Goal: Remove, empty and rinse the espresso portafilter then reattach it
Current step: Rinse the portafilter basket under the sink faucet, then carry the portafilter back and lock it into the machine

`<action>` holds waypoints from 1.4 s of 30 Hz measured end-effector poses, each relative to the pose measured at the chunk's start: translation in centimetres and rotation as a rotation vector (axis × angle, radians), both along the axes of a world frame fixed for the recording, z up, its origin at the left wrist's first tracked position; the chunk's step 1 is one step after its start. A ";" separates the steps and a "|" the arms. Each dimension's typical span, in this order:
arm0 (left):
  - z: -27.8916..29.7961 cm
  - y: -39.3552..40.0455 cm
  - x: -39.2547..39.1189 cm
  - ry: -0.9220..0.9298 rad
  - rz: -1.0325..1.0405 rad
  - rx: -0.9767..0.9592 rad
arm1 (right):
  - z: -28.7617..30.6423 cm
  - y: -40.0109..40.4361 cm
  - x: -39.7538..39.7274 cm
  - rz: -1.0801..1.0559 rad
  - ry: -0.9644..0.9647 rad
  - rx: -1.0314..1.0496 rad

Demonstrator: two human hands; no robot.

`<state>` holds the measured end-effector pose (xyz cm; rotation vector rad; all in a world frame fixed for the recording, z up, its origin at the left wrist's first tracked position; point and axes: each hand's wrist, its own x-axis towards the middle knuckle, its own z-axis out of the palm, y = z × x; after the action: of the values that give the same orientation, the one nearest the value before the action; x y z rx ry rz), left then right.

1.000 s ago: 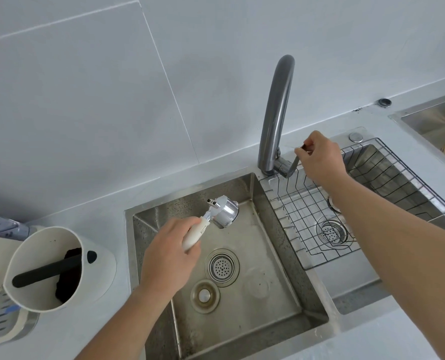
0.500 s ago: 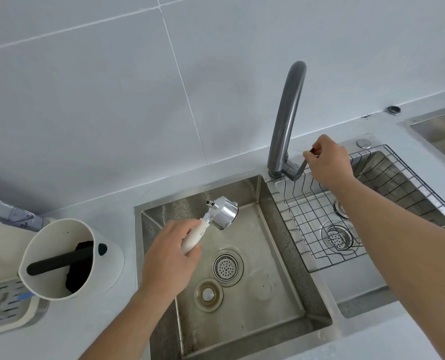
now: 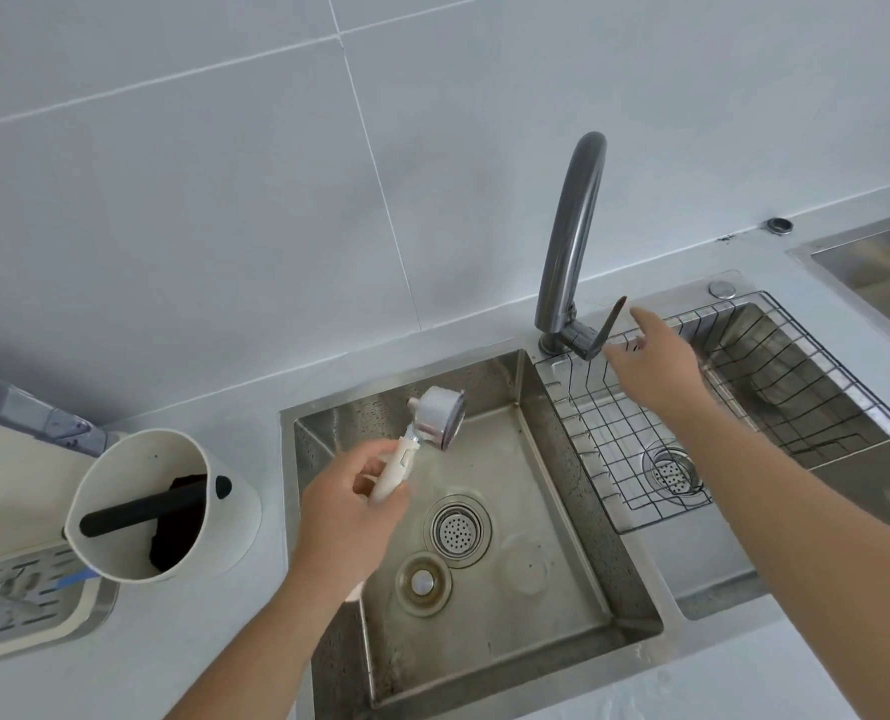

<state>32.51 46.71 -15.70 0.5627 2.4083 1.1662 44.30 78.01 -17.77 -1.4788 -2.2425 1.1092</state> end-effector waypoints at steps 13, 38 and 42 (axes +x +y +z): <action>1.6 1.1 2.2 -0.819 0.240 0.270 | -1.8 -12.6 4.7 0.069 0.109 -0.243; 4.0 -4.0 2.7 -0.787 0.169 0.424 | 5.4 -28.7 3.7 0.211 0.484 -0.960; 4.6 -5.7 2.1 -0.756 0.157 0.434 | 5.6 -30.4 3.3 0.216 0.507 -0.948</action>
<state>34.64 40.98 -11.06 0.0151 1.5830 1.6204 47.57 47.65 -12.12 -0.9752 -1.5738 2.4928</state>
